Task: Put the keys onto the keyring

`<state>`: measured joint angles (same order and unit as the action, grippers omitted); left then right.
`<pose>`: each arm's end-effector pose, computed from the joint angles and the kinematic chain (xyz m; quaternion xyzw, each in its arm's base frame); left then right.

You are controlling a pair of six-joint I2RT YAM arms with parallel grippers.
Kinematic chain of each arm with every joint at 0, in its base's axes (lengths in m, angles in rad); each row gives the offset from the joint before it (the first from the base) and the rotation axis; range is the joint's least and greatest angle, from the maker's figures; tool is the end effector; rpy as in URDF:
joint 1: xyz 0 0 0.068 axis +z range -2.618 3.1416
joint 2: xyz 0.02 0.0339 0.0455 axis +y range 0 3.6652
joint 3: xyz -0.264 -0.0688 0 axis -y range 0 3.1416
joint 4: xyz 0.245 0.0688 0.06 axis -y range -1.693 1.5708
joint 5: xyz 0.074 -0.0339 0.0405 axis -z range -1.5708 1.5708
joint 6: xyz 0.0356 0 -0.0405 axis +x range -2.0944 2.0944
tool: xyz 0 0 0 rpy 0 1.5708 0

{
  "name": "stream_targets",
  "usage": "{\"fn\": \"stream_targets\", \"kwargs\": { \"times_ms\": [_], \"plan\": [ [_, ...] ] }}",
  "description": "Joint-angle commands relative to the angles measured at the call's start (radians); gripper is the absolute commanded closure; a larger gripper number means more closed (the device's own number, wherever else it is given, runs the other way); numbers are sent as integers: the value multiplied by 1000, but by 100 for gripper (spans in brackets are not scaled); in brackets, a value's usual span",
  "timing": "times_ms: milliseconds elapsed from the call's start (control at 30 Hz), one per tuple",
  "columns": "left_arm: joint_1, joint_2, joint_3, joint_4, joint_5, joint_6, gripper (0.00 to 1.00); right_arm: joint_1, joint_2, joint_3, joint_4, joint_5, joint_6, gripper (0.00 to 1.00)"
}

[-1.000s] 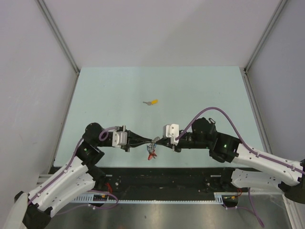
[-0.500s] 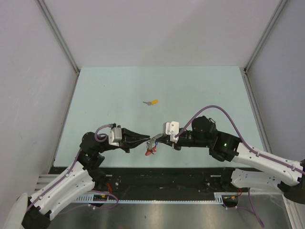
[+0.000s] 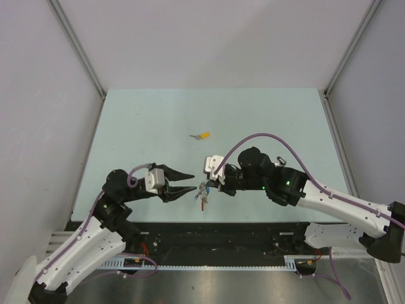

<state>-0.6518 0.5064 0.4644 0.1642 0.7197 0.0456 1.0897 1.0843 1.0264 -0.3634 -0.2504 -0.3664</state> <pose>0.0942 -0.1014 0.3035 0.4598 0.4927 -0.4319 0.5994 0.1049 0.2201 0.3482 -0.6048 0.5765 0.2889 0.4674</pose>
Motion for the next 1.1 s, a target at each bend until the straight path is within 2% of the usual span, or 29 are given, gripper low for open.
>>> {"fn": "stream_targets", "kwargs": {
  "times_ms": [0, 233, 433, 1067],
  "plan": [
    [3, 64, 132, -241, 34, 142, 55, 10, 9, 81, -31, 42, 27, 100],
    [-6, 130, 178, -363, -15, 122, 51, 15, 48, 87, -42, 95, 61, 100],
    [-29, 187, 203, -416, -52, 123, 52, 16, 65, 87, -31, 109, 80, 100],
    [-77, 307, 221, -387, -78, 194, 64, 26, 106, 87, -22, 109, 109, 100]
  ]
}}
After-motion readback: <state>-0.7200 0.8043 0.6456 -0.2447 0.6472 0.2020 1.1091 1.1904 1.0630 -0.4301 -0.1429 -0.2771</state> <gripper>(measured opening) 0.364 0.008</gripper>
